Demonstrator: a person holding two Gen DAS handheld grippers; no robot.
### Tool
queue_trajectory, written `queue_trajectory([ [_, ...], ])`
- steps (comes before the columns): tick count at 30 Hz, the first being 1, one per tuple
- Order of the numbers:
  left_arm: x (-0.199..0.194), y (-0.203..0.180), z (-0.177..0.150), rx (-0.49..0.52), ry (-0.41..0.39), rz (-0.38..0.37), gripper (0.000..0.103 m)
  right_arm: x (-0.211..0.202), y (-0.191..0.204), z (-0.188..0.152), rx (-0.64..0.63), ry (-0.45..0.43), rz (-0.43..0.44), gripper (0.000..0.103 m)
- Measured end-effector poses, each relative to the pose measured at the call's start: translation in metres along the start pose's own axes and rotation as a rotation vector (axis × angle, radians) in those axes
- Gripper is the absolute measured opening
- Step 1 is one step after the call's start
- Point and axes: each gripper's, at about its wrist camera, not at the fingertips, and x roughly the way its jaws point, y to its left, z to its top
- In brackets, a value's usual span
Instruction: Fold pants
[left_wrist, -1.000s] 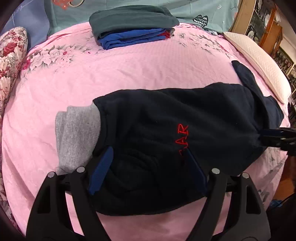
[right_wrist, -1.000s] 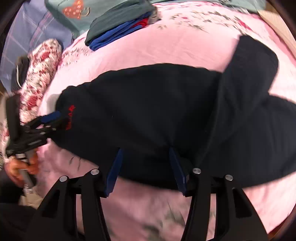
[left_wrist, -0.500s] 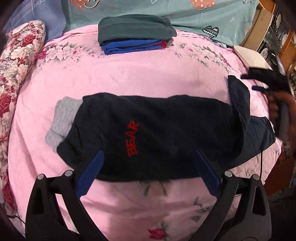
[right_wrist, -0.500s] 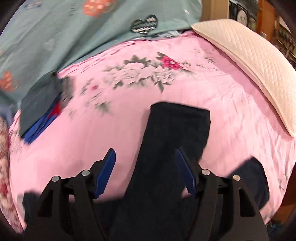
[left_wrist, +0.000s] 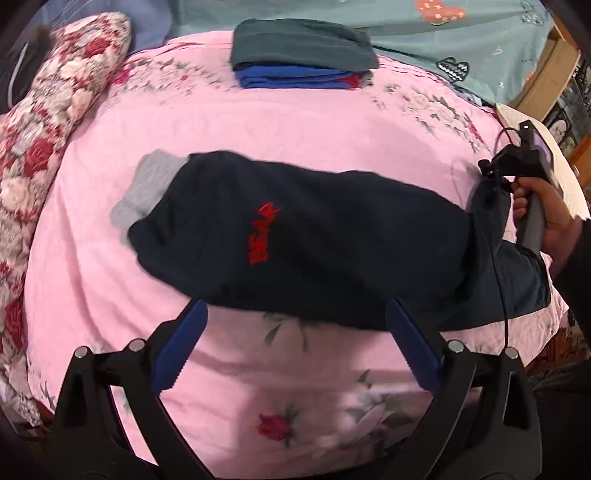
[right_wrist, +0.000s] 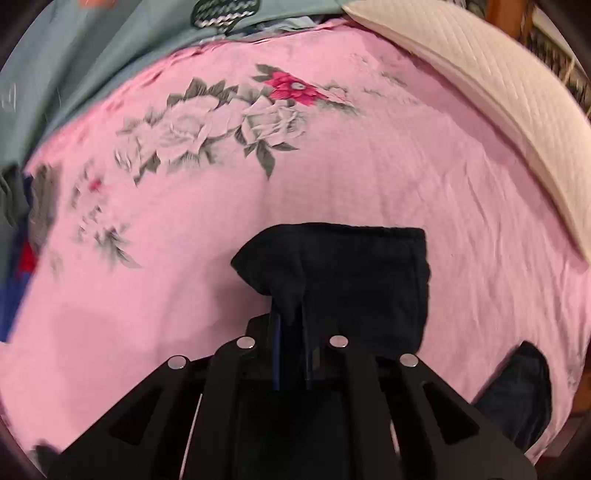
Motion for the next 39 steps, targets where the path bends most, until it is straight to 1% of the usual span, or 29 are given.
queue_trajectory([
  [1, 0.001, -0.008, 0.005, 0.024, -0.005, -0.011, 0.099, -0.018, -0.005, 0.001, 0.011, -0.017, 0.052, 0.009],
  [4, 0.009, -0.035, 0.017, 0.105, -0.005, -0.047, 0.099, -0.085, -0.041, 0.005, 0.036, -0.109, 0.299, 0.008],
  [5, 0.013, -0.049, 0.022, 0.141, 0.000, -0.064, 0.099, -0.109, -0.059, 0.005, 0.052, -0.147, 0.382, 0.008],
  [6, 0.015, -0.060, 0.025, 0.170, 0.003, -0.076, 0.099, -0.131, -0.076, 0.003, 0.075, -0.177, 0.440, 0.008],
  [7, 0.019, -0.073, 0.028, 0.206, 0.008, -0.088, 0.099, -0.150, -0.102, -0.003, 0.115, -0.208, 0.514, 0.008],
  [8, 0.022, -0.087, 0.031, 0.244, 0.013, -0.098, 0.099, -0.165, -0.117, -0.008, 0.151, -0.221, 0.552, 0.008],
  [10, 0.027, -0.111, 0.033, 0.314, 0.023, -0.117, 0.099, -0.175, -0.158, -0.028, 0.228, -0.226, 0.603, 0.008],
  [12, 0.031, -0.132, 0.032, 0.373, 0.034, -0.137, 0.099, -0.164, -0.203, -0.060, 0.309, -0.182, 0.590, 0.009],
  [13, 0.034, -0.143, 0.030, 0.403, 0.042, -0.146, 0.099, -0.153, -0.219, -0.076, 0.325, -0.147, 0.551, 0.009],
  [15, 0.043, -0.162, 0.028, 0.445, 0.068, -0.155, 0.099, -0.117, -0.253, -0.114, 0.396, 0.007, 0.383, 0.020],
  [16, 0.046, -0.168, 0.028, 0.461, 0.082, -0.157, 0.099, -0.106, -0.266, -0.131, 0.446, 0.076, 0.348, 0.020],
  [17, 0.047, -0.174, 0.027, 0.476, 0.090, -0.160, 0.099, -0.102, -0.280, -0.148, 0.508, 0.088, 0.414, 0.016],
  [18, 0.047, -0.179, 0.026, 0.491, 0.091, -0.162, 0.099, -0.109, -0.287, -0.158, 0.542, 0.071, 0.426, 0.020],
  [19, 0.048, -0.182, 0.026, 0.500, 0.091, -0.162, 0.099, -0.117, -0.288, -0.160, 0.539, 0.054, 0.424, 0.022],
  [21, 0.053, -0.188, 0.026, 0.505, 0.109, -0.170, 0.099, -0.139, -0.279, -0.151, 0.465, -0.012, 0.340, 0.043],
  [23, 0.062, -0.193, 0.025, 0.506, 0.148, -0.174, 0.099, -0.154, -0.264, -0.134, 0.359, -0.074, 0.295, 0.046],
  [25, 0.068, -0.196, 0.022, 0.510, 0.162, -0.165, 0.099, -0.162, -0.250, -0.118, 0.280, -0.127, 0.292, 0.046],
  [26, 0.069, -0.197, 0.020, 0.511, 0.162, -0.162, 0.099, -0.167, -0.242, -0.111, 0.238, -0.161, 0.320, 0.046],
  [28, 0.076, -0.196, 0.016, 0.507, 0.169, -0.155, 0.099, -0.166, -0.225, -0.101, 0.168, -0.189, 0.379, 0.046],
  [30, 0.087, -0.193, 0.011, 0.496, 0.191, -0.138, 0.099, -0.151, -0.213, -0.097, 0.097, -0.163, 0.424, 0.046],
  [31, 0.094, -0.191, 0.009, 0.488, 0.205, -0.130, 0.099, -0.137, -0.210, -0.098, 0.078, -0.127, 0.413, 0.046],
  [32, 0.104, -0.186, 0.007, 0.475, 0.228, -0.113, 0.099, -0.119, -0.213, -0.102, 0.079, -0.077, 0.339, 0.046],
  [33, 0.114, -0.180, 0.005, 0.462, 0.251, -0.095, 0.099, -0.099, -0.222, -0.107, 0.106, -0.030, 0.276, 0.039],
  [34, 0.118, -0.174, 0.003, 0.451, 0.250, -0.097, 0.099, -0.092, -0.232, -0.110, 0.139, -0.042, 0.283, 0.028],
  [35, 0.117, -0.172, 0.002, 0.452, 0.230, -0.097, 0.099, -0.091, -0.243, -0.110, 0.195, -0.043, 0.301, 0.011],
  [36, 0.115, -0.170, 0.002, 0.460, 0.227, -0.073, 0.099, -0.093, -0.248, -0.109, 0.233, -0.025, 0.318, 0.008],
  [37, 0.109, -0.167, 0.004, 0.466, 0.215, -0.054, 0.099, -0.099, -0.251, -0.108, 0.263, -0.014, 0.323, 0.009],
  [38, 0.097, -0.162, 0.008, 0.470, 0.172, -0.044, 0.099, -0.109, -0.247, -0.105, 0.262, -0.022, 0.308, 0.014],
  [39, 0.085, -0.154, 0.013, 0.466, 0.124, -0.043, 0.099, -0.118, -0.238, -0.101, 0.230, -0.040, 0.284, 0.023],
])
